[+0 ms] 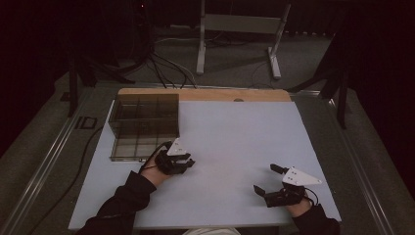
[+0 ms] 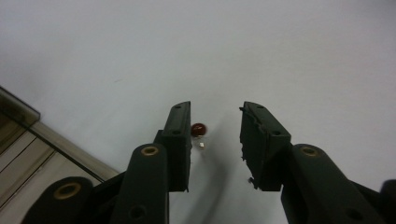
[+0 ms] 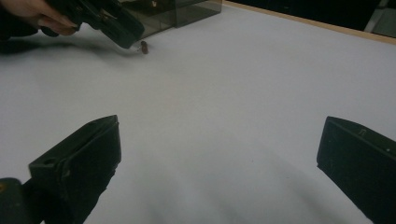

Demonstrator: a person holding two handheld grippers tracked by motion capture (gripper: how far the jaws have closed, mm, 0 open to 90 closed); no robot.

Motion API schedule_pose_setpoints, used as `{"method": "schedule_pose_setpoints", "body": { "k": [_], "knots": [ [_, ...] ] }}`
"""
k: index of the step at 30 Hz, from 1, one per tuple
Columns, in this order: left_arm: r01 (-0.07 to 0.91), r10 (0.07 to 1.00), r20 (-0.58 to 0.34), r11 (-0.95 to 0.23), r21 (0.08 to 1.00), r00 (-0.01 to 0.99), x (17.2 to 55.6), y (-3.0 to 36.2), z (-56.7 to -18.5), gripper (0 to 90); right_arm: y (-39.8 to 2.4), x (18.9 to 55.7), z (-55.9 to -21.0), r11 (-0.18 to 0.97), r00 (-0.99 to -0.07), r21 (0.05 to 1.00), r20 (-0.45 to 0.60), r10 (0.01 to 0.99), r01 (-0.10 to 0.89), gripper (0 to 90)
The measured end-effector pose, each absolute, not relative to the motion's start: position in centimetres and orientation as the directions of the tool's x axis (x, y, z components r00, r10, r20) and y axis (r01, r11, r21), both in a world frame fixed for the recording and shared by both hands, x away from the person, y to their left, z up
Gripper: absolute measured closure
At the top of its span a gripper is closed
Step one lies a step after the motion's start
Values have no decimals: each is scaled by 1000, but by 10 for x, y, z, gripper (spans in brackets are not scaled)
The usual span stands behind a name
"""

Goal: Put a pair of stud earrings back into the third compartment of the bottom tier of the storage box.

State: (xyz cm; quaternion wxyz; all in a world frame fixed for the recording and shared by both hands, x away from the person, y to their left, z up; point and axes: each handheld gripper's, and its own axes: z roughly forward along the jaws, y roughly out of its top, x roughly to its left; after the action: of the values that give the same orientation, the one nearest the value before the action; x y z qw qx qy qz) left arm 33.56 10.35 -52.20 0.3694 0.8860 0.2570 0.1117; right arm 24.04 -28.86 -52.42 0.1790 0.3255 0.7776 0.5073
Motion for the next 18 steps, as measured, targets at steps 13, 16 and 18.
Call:
{"method": "schedule_pose_setpoints", "body": {
  "k": [13,16,18],
  "knots": [
    [378,543,38,-631,677,839,344,92,-532,732,-290,240,-524,269,-724,906,57,688,326,1],
    [390,543,15,-623,678,840,345,92,-532,769,-289,240,-524,273,-727,906,54,685,325,1],
    [394,544,10,-620,679,839,344,92,-532,801,-289,240,-524,274,-728,906,52,684,322,1]
  ]
}}
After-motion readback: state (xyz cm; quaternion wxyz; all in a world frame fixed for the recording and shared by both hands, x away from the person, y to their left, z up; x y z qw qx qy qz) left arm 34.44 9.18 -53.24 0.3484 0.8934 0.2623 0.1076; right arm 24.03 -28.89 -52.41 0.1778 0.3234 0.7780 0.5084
